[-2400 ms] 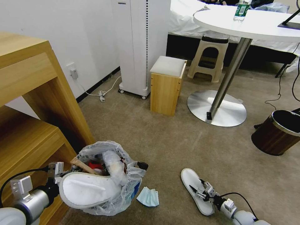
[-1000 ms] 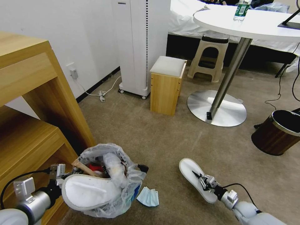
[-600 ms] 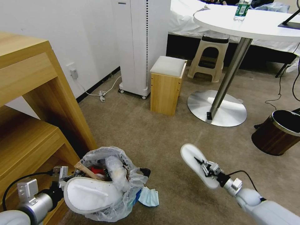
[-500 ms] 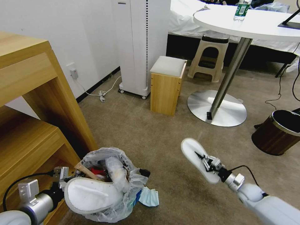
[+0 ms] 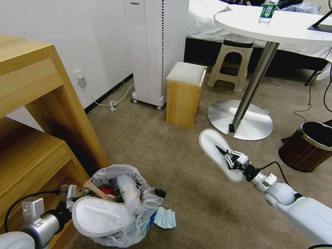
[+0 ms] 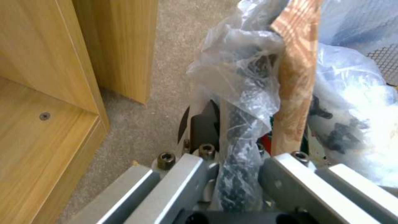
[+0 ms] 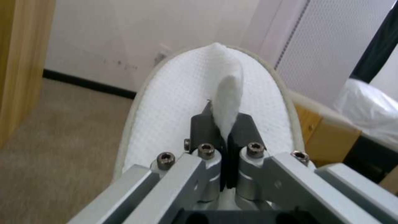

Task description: Pick up the trash bin and place the garbage on the floor into it.

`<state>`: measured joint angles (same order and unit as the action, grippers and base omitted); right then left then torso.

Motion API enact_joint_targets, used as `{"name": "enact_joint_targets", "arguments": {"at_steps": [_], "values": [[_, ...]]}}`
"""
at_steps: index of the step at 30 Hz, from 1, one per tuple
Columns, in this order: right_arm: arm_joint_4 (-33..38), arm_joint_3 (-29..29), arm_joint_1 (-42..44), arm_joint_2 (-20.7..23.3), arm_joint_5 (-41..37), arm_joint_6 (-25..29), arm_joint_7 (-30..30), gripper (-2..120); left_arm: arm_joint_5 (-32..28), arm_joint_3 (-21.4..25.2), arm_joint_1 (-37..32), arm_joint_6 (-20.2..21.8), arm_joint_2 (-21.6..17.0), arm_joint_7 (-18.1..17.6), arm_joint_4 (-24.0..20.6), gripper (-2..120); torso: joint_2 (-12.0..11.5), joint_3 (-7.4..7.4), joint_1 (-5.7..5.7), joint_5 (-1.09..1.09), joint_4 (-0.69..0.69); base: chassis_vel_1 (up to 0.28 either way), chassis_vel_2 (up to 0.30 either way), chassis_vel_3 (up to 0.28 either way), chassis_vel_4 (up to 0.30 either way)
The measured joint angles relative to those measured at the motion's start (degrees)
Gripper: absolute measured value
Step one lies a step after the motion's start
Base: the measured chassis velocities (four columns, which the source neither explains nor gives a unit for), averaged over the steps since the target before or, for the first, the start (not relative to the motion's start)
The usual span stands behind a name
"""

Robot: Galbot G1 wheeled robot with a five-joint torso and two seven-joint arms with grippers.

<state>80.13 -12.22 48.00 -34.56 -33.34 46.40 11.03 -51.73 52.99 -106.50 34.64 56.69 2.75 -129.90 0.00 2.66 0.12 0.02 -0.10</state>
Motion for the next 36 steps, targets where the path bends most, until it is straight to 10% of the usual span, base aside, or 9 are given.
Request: {"name": "enact_joint_targets", "arguments": {"at_steps": [21, 36], "values": [[19.3, -4.4, -7.7, 1.6, -4.0, -2.3, -4.3, 0, -0.1, -2.3, 1.7, 0.4, -1.5, 0.7, 1.2, 0, 0.0, 0.00, 0.00, -0.03, 0.00, 0.000, 0.000, 0.000, 0.000], [23.9, -17.8, -19.8, -7.1, -7.7, -4.8, -7.9, 0, 0.7, -3.5, 2.9, 0.4, -0.6, 1.1, 2.0, 0, 0.0, 0.00, 0.00, -0.02, 0.00, 0.000, 0.000, 0.000, 0.000]]}}
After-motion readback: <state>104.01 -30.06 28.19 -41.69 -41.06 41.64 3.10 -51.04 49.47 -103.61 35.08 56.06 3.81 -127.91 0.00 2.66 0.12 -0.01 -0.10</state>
